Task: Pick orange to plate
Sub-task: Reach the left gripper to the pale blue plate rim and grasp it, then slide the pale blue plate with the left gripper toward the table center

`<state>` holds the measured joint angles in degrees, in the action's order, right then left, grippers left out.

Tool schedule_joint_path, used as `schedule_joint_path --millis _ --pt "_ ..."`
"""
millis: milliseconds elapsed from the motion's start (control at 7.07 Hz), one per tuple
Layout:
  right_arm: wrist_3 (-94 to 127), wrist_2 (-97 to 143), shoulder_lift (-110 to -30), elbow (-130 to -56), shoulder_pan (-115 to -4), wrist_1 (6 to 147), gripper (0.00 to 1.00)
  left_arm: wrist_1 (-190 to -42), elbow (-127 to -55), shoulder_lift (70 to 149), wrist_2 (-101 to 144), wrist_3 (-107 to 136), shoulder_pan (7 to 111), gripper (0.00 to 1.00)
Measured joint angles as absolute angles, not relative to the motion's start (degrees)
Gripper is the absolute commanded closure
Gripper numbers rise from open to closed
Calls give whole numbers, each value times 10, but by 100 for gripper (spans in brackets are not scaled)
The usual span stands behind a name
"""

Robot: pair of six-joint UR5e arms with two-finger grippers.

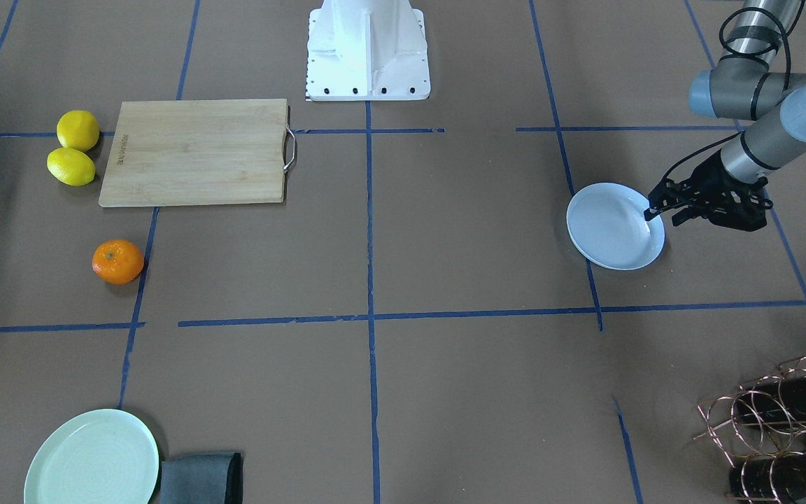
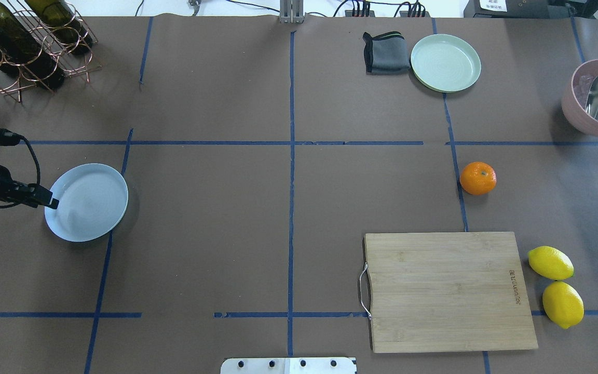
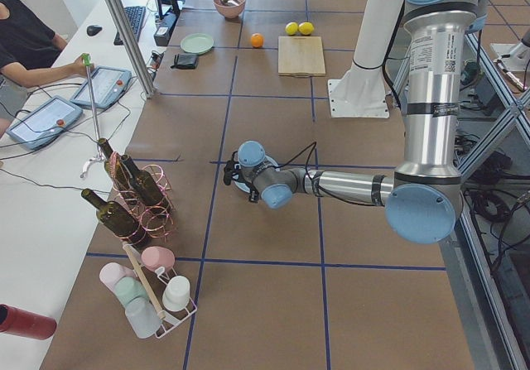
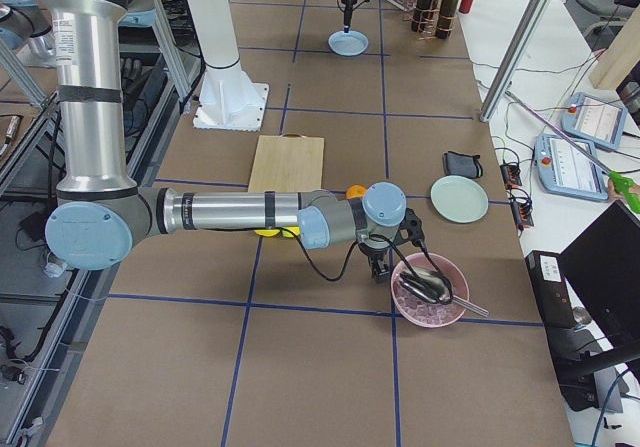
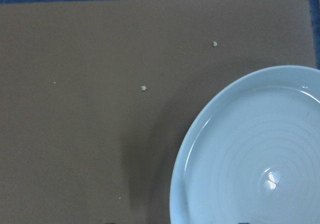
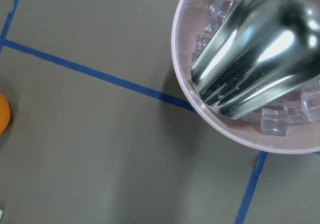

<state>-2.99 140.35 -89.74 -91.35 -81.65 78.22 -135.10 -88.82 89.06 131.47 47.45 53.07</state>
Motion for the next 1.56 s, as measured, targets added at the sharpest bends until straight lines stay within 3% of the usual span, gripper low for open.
schedule_joint_path --millis 283,425,566,991,1274,1557 --pt "-30 1403 -898 -914 -816 782 0 -1351 -883 891 1314 475 529 51" --pt "-30 1403 -898 -914 -817 782 0 -1351 -879 893 1314 475 529 67" --pt "-30 1403 -898 -914 -816 782 0 -1351 -876 895 1314 474 528 99" --pt "-30 1404 -898 -915 -817 782 0 -1351 -876 903 1316 476 528 100" --pt "-29 1403 -898 -924 -816 782 0 -1353 -913 918 1321 522 528 100" --pt "-17 1404 -898 -936 -816 782 0 -1354 -936 993 1322 659 524 100"
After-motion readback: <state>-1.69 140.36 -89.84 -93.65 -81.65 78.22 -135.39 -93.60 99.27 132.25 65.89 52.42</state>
